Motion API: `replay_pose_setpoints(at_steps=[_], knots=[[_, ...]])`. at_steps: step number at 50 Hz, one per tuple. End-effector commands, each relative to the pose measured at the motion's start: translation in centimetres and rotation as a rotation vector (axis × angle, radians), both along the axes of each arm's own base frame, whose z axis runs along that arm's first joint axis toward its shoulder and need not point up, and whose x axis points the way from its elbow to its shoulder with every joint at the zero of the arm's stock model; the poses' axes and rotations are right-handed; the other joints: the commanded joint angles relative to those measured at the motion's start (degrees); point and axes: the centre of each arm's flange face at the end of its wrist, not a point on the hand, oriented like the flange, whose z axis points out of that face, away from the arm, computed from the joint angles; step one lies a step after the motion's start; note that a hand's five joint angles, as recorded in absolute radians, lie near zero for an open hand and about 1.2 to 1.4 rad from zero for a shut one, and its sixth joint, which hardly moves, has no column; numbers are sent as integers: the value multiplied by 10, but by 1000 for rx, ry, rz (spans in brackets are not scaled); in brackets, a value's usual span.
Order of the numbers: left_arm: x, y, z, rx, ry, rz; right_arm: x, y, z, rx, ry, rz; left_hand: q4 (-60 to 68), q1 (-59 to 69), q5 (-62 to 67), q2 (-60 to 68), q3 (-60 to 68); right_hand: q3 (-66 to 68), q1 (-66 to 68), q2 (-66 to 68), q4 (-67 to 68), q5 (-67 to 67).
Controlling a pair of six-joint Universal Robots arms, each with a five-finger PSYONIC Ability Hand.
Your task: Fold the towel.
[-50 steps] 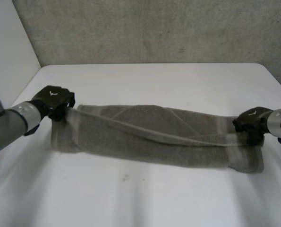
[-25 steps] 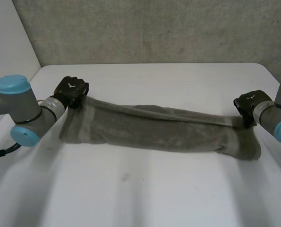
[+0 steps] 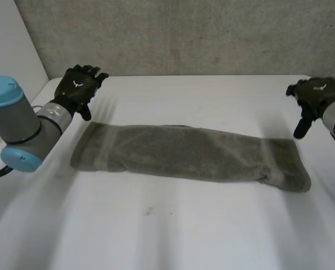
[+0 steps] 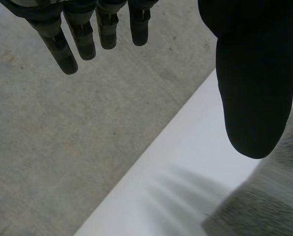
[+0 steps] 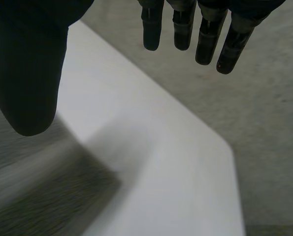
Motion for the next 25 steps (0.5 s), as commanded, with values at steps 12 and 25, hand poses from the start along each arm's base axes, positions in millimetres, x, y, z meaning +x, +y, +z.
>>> replay_pose_setpoints(at_steps=[12,25], knots=[[7,38,-7,137,68,0,-29,49,-84,141,-11,-14,3,-3,-16,5,4,-18,-17,-30,-29,-32],[6,41,-12,154,65,-2,-46,27,-117,150,98,-27,3,-3,-16,5,4,676,677,665,665,662]])
